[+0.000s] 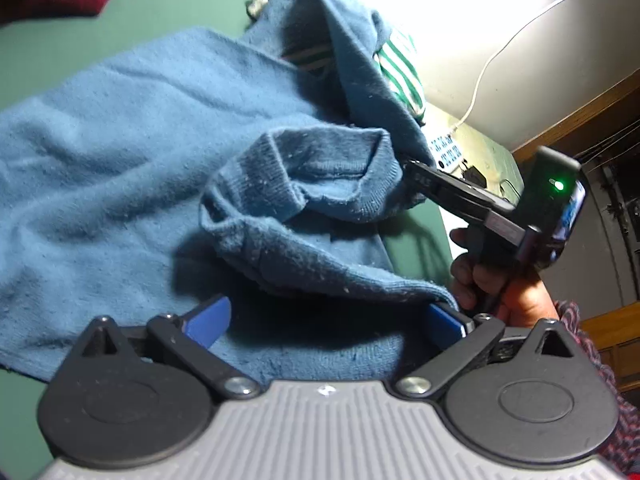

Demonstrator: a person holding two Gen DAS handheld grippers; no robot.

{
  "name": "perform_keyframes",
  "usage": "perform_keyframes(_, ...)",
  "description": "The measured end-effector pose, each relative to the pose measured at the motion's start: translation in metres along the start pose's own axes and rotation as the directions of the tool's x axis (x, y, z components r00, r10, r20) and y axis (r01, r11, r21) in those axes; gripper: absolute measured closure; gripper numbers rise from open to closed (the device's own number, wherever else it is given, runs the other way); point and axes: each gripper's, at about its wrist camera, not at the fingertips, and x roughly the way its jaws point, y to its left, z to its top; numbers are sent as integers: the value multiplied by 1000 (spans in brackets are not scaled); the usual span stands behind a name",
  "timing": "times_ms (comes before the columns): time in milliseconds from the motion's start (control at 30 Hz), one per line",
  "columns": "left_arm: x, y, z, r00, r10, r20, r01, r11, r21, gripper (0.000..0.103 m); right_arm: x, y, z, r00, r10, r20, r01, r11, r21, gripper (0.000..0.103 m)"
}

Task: Fold clothes

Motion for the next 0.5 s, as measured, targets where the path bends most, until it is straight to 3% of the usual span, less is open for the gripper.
perform_keyframes(233,-28,12,11,995,-85,42,86,996,-27,2,3,0,-9,999,-21,-28,20,1000,-24,88)
perform_keyframes(500,5,13,11,999,30,-45,-31,999,-25,2,8,5,-10,999,-18,-43,18,1000,-18,87)
